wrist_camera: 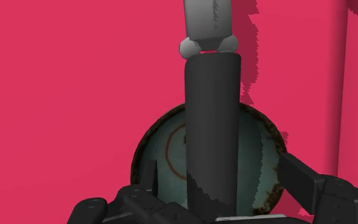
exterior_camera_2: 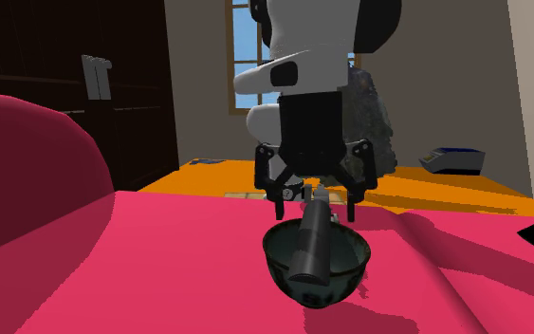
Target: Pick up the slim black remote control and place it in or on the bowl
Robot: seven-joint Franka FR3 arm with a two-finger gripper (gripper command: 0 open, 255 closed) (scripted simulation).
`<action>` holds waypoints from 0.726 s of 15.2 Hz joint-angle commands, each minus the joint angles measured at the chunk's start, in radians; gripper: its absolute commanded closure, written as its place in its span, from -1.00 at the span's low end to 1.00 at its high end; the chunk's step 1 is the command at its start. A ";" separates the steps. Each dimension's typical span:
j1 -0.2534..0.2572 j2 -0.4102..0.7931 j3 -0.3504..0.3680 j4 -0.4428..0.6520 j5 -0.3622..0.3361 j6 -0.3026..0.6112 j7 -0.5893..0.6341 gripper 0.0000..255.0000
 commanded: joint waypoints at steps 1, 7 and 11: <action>-0.002 -0.021 -0.001 0.030 -0.006 -0.052 0.003 -1.00; -0.004 -0.044 -0.003 0.068 -0.011 -0.112 0.007 -1.00; -0.004 -0.044 -0.003 0.068 -0.011 -0.112 0.007 -1.00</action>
